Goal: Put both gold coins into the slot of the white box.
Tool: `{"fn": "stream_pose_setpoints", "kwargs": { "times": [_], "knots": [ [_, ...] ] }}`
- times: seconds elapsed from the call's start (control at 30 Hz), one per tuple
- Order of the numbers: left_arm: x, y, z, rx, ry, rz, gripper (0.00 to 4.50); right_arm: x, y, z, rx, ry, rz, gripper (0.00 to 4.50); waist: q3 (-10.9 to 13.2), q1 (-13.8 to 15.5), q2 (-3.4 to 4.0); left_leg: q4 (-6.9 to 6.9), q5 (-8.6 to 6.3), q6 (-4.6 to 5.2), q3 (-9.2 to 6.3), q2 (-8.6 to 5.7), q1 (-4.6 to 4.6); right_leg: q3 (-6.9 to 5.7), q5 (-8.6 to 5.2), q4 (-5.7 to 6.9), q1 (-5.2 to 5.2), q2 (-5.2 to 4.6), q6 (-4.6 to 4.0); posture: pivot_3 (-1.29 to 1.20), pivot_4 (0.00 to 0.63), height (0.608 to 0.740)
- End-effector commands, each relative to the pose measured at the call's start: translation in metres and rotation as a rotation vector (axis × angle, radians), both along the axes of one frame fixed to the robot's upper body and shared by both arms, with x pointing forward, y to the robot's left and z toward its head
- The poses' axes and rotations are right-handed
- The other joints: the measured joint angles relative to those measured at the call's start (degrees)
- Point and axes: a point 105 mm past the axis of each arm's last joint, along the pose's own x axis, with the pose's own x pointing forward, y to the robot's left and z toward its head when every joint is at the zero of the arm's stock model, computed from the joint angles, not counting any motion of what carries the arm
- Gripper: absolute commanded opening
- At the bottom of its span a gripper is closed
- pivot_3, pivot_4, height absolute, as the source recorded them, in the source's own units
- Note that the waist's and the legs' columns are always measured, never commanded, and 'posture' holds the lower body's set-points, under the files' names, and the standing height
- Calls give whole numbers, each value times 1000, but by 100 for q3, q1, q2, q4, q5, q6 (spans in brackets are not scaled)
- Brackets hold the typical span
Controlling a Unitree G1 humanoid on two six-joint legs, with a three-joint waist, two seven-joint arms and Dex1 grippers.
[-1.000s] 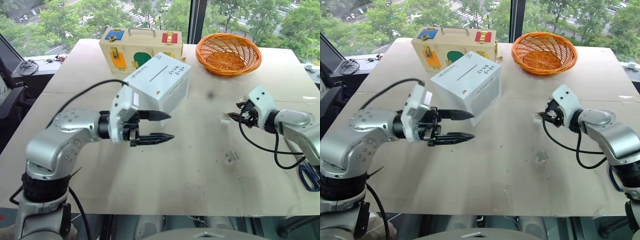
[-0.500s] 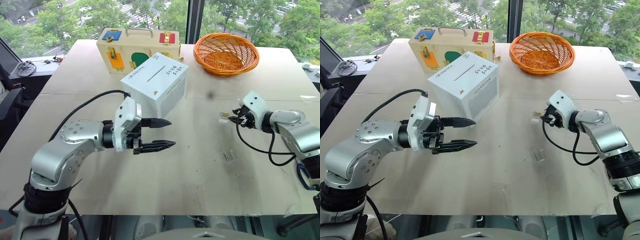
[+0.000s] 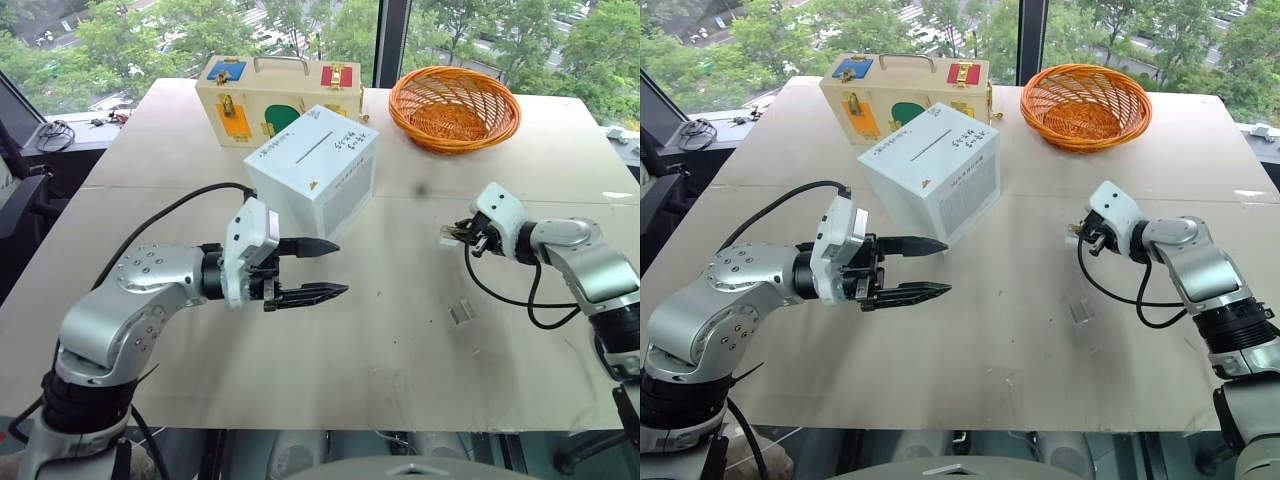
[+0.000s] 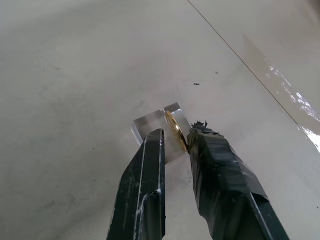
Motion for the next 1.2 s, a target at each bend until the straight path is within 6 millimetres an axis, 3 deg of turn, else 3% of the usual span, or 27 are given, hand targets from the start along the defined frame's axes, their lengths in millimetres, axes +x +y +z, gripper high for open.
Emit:
{"fn": "stream_pose_setpoints", "kwargs": {
  "times": [0.03, 0.1, 0.13, 0.43, 0.6, 0.73, 0.93, 1.07, 1.2],
  "knots": [
    [-5, -3, 9, -1, -55, -23, 3148, 6, -2, 20, 9, -67, 2, 610, 0, -1, 0, 0, 0, 0, 0, 0, 0, 0, 0, 0, 0, 0, 0, 0, 150, 740],
    [-5, -4, 9, -1, -57, -22, 3148, 6, -2, 20, 9, -67, 2, 72, 0, -4, 0, 0, 0, 0, 1, 0, 0, 0, 0, 0, 0, 0, 0, 0, 150, 740],
    [-5, -4, 9, -2, -57, -22, 3148, 5, -2, 21, 11, -65, 6, 25, 0, -5, 0, 0, 0, 0, 0, 0, 0, 0, 0, 0, 0, 0, 0, 0, 150, 740],
    [-2, -7, 8, -23, -65, -20, 3148, 2, -2, 27, 14, -69, 17, 25, 0, -4, 0, 0, 0, 0, 0, 0, 0, 0, 0, 0, 0, 0, -1, 0, 150, 740],
    [7, -11, 23, -134, -4, -4, 3148, -5, 1, 56, 134, -110, 24, 25, 2, 9, 3, 0, 0, 0, -2, 1, -2, -1, 4, 0, 0, 0, 6, 0, 150, 740],
    [15, -15, 37, -195, 73, -14, 3148, -27, 9, 89, 268, -135, 81, 25, 3, 3, 4, 0, 0, 0, -7, 1, -2, -5, 12, 1, 1, 1, 22, 0, 150, 740],
    [27, -30, 63, -274, 137, -99, 3148, -90, 49, 131, 410, -127, 322, 25, 3, 4, 3, -1, 0, 0, -15, 2, -4, -11, 13, 1, 2, 2, 24, 0, 150, 740],
    [29, -39, 69, -271, 139, -173, 1989, -118, 70, 140, 412, -123, 417, 0, 3, -18, 3, -1, 0, 0, -11, 1, -2, -9, 13, 1, 2, 2, 23, 0, 150, 740],
    [27, -44, 67, -265, 145, -244, 1989, -129, 79, 146, 417, -134, 437, 0, 3, -20, 3, -1, 0, 0, -11, 1, -2, -8, 4, 1, 2, 2, 8, 0, 150, 740]
  ]
}}
